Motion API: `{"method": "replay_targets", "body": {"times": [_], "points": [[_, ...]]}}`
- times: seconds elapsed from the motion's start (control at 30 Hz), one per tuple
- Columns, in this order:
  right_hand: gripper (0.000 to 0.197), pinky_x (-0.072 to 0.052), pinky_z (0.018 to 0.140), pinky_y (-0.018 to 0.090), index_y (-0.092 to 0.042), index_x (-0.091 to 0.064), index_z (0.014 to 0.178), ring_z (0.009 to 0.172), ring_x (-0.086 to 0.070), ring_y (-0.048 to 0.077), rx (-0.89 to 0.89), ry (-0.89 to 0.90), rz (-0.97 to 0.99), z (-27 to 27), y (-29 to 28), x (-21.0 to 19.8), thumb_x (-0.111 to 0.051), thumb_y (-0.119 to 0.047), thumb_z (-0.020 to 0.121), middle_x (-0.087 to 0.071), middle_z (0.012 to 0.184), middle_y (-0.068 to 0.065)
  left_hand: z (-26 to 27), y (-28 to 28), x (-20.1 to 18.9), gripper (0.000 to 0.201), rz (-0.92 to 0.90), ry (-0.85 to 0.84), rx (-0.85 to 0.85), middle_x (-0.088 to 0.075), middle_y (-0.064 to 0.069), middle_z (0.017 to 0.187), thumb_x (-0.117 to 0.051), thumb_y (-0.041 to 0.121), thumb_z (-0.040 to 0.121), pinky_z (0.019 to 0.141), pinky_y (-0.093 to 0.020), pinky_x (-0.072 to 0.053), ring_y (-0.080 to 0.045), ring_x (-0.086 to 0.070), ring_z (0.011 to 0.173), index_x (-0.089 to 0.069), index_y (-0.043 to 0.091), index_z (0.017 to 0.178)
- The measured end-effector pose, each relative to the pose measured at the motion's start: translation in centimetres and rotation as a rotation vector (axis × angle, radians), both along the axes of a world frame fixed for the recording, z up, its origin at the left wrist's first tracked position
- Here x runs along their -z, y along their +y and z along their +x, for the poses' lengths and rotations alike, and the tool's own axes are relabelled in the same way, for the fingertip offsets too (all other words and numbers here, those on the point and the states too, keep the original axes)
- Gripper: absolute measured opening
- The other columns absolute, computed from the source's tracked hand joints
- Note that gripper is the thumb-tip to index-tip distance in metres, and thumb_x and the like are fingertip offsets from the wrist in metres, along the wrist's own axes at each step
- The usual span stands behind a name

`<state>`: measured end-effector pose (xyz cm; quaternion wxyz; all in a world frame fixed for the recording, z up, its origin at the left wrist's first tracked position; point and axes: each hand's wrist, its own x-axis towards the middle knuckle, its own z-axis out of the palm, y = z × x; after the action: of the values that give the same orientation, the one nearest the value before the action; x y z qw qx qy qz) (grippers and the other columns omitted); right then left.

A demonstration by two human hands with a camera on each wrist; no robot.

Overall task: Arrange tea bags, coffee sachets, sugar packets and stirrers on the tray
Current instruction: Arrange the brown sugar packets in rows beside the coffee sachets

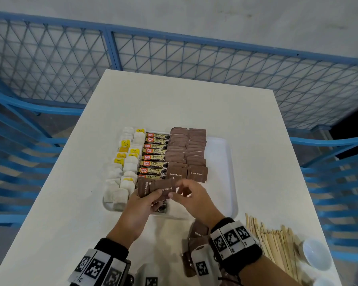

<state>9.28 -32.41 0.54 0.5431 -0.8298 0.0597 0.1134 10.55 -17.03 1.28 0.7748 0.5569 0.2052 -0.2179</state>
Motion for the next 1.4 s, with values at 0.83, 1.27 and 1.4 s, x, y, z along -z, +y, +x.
{"method": "replay_targets", "body": {"times": [0.83, 1.27, 1.4], "points": [[0.014, -0.053, 0.062, 0.017, -0.006, -0.061, 0.094, 0.077, -0.065, 0.017, 0.477, 0.172, 0.331, -0.6, -5.7, 1.0, -0.066, -0.001, 0.082, -0.068, 0.087, 0.009, 1.1, 1.0, -0.2, 0.020, 0.340, -0.129, 0.333, -0.068, -0.007, 0.093, -0.063, 0.001, 0.085, 0.067, -0.021, -0.049, -0.018, -0.062, 0.082, -0.064, 0.009, 0.104], [0.025, -0.045, 0.061, 0.011, -0.028, -0.057, 0.073, 0.068, -0.059, 0.012, 0.393, 0.091, -0.074, 2.8, -7.4, 3.2, -0.072, -0.008, 0.077, -0.060, 0.071, -0.003, 6.3, -2.9, 1.8, 0.013, 0.882, -0.586, 0.718, -0.059, 0.011, 0.075, -0.067, 0.010, 0.082, 0.062, -0.010, -0.033, -0.004, -0.050, 0.072, -0.072, 0.011, 0.094], [0.021, -0.050, 0.068, 0.022, -0.022, -0.056, 0.078, 0.074, -0.061, 0.019, 0.360, 0.066, -0.158, 3.2, -7.4, 3.6, -0.073, -0.010, 0.076, -0.059, 0.072, -0.001, 7.2, -3.3, 2.6, 0.017, 0.887, -0.550, 0.713, -0.066, 0.001, 0.085, -0.072, 0.008, 0.077, 0.073, -0.020, -0.044, -0.016, -0.061, 0.083, -0.070, 0.010, 0.094]]}}
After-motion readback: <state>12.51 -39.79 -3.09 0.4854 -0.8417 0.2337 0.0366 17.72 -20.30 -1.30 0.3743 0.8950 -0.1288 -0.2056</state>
